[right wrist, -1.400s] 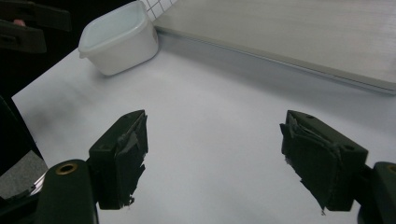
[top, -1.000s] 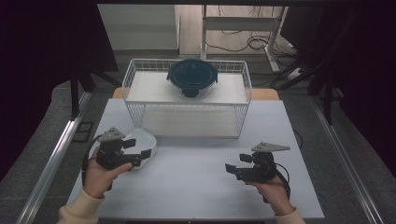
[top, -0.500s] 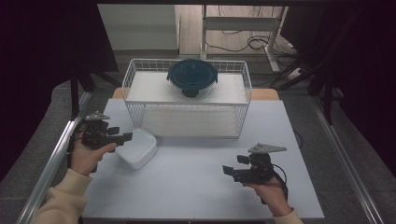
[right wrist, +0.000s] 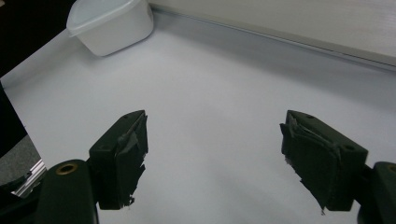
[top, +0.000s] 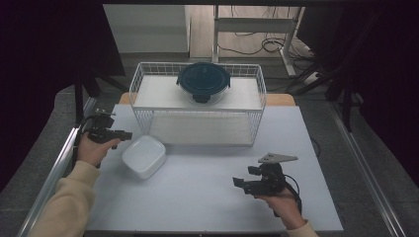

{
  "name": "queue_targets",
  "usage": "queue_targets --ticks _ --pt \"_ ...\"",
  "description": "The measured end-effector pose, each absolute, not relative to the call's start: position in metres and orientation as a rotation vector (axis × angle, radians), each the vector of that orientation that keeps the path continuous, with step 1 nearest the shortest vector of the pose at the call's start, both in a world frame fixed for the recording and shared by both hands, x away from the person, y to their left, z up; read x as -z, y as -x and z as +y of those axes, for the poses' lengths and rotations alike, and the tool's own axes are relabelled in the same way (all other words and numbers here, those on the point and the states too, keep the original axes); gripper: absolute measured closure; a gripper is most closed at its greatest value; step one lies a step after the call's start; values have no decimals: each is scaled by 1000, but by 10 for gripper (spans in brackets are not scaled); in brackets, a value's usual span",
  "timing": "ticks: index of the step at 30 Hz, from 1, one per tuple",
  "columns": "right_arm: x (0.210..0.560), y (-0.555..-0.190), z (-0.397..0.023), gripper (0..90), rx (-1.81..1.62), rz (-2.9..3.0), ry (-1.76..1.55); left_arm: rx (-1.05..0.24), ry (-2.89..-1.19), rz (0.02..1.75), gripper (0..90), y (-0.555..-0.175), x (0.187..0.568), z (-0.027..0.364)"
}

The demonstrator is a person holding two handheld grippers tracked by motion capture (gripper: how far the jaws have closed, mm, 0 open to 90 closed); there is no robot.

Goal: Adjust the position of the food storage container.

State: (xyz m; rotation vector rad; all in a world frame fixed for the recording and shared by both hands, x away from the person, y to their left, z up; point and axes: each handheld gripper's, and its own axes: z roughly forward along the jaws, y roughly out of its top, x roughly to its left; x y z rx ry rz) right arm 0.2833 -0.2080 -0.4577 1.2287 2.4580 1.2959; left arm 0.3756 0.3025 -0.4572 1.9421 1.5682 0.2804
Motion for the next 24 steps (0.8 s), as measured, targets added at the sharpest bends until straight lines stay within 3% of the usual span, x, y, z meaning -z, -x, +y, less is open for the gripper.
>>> queue_targets --ticks 5,9,24 --pt "461 -285 -209 226 -1287 2457 -1244 -229 -1983 1616 811 -392 470 306" --pt "462 -285 -209 226 -1282 2459 -1246 -173 -2053 1576 897 -395 478 303" --pt "462 -286 -211 226 -1277 2453 -1259 -131 -2108 1554 900 -391 485 297"
